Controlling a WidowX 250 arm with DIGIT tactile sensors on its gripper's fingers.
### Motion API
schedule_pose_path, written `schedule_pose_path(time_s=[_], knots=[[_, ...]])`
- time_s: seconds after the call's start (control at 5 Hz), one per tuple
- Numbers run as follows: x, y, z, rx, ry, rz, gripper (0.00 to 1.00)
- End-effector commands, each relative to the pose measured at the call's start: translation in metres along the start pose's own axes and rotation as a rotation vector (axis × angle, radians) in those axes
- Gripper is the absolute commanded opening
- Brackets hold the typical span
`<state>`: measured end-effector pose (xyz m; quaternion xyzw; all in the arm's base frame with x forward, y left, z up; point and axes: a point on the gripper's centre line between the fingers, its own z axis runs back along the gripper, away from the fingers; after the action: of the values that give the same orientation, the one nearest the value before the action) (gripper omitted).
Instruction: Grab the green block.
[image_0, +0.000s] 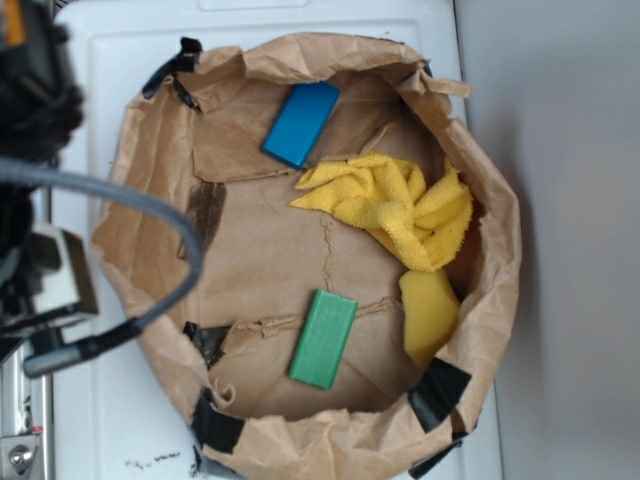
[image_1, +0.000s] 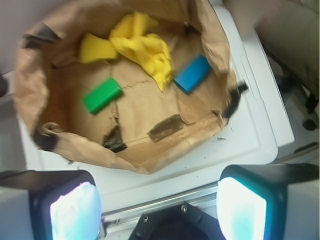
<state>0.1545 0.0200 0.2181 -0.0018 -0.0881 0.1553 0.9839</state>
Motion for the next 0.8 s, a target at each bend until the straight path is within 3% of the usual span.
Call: schedule_pose_path(time_s=[0.0,0.2,0.4,0.6], knots=[[0.014,-0.029,-0.015,0.014,-0.043,0.128,1.00],[0.025,-0.034,-0.024,-0.008,-0.032,0.223,1.00],[0.059,-0.042,-0.048,-0.021,0.018,0.282,1.00],[0.073,-0.049,-0.067,-0.024,0.058,0.334,1.00]])
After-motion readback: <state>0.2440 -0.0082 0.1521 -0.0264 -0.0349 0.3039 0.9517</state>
